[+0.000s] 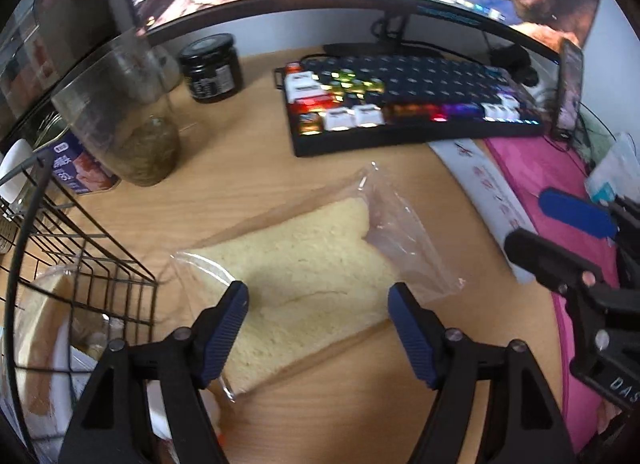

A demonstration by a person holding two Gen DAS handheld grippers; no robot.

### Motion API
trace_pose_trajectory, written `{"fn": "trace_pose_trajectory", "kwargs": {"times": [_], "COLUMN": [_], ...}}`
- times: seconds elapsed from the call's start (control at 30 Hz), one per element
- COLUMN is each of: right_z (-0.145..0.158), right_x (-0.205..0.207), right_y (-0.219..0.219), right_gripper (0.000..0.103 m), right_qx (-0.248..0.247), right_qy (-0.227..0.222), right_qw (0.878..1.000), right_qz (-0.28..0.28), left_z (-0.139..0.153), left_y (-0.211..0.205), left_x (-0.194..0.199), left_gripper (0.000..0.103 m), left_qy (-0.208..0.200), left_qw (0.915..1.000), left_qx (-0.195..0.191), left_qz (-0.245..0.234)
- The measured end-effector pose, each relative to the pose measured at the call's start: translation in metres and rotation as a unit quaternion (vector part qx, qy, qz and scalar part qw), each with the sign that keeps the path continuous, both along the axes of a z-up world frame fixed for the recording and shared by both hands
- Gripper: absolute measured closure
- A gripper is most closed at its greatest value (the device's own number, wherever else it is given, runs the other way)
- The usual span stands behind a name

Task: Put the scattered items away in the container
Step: 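Move both grippers back to the bagged bread slices on the desk, then position the left gripper around the bagged bread while the right approaches the white sachet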

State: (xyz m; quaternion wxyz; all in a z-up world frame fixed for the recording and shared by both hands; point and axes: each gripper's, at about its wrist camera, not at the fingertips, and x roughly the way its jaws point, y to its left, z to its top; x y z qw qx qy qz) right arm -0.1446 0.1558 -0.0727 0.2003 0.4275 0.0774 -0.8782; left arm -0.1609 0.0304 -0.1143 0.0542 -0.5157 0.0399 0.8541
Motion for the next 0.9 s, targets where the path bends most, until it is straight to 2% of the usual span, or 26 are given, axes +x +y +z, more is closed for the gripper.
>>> {"fn": "trace_pose_trajectory", "kwargs": {"times": [0.17, 0.3, 0.43, 0.57, 0.67, 0.9], "right_z": [0.005, 0.012, 0.016, 0.014, 0.014, 0.012], "right_x": [0.009, 0.016, 0.019, 0.019, 0.018, 0.018], "right_y": [0.01, 0.016, 0.017, 0.015, 0.014, 0.01], "right_gripper": [0.054, 0.054, 0.054, 0.054, 0.054, 0.054], "right_qx": [-0.006, -0.01, -0.011, -0.009, -0.008, -0.005], "right_qy": [0.005, 0.014, 0.018, 0.017, 0.016, 0.012], "right_qw": [1.0, 1.0, 1.0, 1.0, 1.0, 1.0], "right_qz": [-0.004, -0.007, -0.007, -0.005, -0.005, -0.003], "left_z": [-0.003, 0.007, 0.023, 0.015, 0.002, 0.002], "left_y": [0.024, 0.022, 0.003, -0.012, -0.02, -0.011], "left_x": [0.017, 0.019, 0.013, -0.008, -0.018, 0.0], "left_gripper": [0.024, 0.027, 0.027, 0.027, 0.027, 0.027], "left_qy": [-0.008, -0.022, 0.007, 0.007, -0.009, -0.008], "left_qw": [0.9995, 0.9975, 0.9989, 0.9996, 0.9998, 0.9998], "left_qx": [-0.008, 0.052, 0.045, 0.026, 0.012, 0.015], "left_qz": [-0.03, -0.042, -0.013, 0.007, 0.015, -0.001]}}
